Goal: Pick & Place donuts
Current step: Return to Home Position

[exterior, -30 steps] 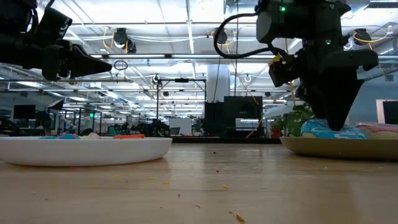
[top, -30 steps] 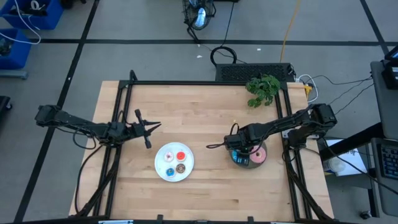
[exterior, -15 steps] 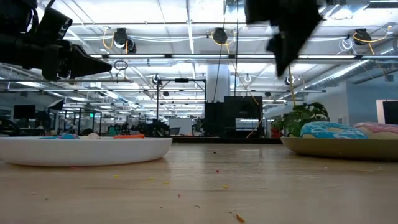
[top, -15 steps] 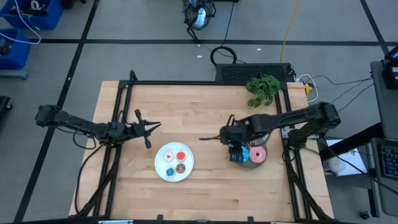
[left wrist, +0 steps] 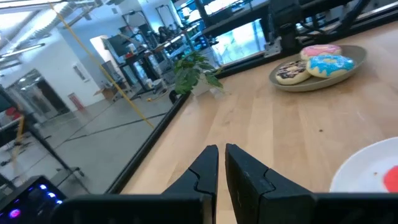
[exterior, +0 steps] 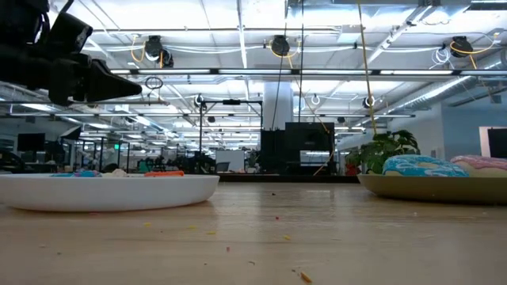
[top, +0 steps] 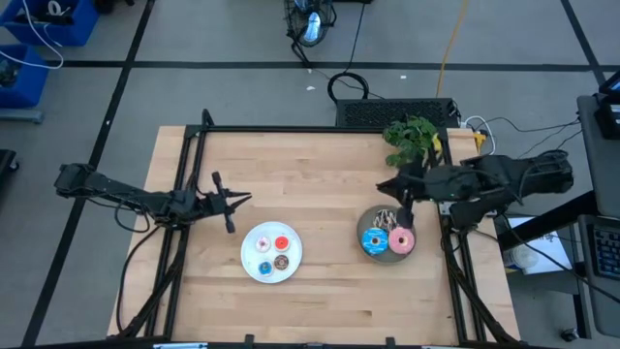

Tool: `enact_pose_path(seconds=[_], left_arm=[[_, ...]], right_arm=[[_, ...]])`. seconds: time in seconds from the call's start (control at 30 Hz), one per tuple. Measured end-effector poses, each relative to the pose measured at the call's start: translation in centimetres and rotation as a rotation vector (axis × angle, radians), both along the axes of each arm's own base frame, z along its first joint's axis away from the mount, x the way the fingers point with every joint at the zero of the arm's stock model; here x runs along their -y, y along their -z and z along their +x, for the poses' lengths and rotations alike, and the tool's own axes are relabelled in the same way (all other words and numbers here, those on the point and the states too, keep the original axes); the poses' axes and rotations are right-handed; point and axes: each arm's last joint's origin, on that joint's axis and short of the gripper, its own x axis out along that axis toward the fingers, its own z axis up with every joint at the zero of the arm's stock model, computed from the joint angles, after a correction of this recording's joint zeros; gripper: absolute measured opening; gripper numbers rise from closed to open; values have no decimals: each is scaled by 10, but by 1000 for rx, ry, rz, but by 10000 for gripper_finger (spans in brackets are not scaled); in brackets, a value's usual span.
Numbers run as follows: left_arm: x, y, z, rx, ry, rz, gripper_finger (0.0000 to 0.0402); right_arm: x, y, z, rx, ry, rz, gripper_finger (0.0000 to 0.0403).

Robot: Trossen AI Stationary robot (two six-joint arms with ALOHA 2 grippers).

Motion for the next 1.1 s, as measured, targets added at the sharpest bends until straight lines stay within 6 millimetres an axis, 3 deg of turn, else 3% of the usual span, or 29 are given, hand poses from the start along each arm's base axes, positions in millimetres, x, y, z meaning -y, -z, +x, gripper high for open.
enact_pose_path(seconds=[0.1, 0.63, 0.87, 1.1], left_arm=[[1, 0, 0, -2, 42, -10, 37], [-2, -6, -1, 0, -85, 141, 37], [-2, -8, -1, 103, -92, -46, 37], [-2, -7, -1, 128, -95, -156, 37]], right_arm=[[-1, 14, -12, 29, -6, -8, 2], [1, 145, -43, 339, -226, -130, 1], [2, 183, -53, 418, -290, -161, 1], [6, 198, -66, 445, -286, -156, 1]])
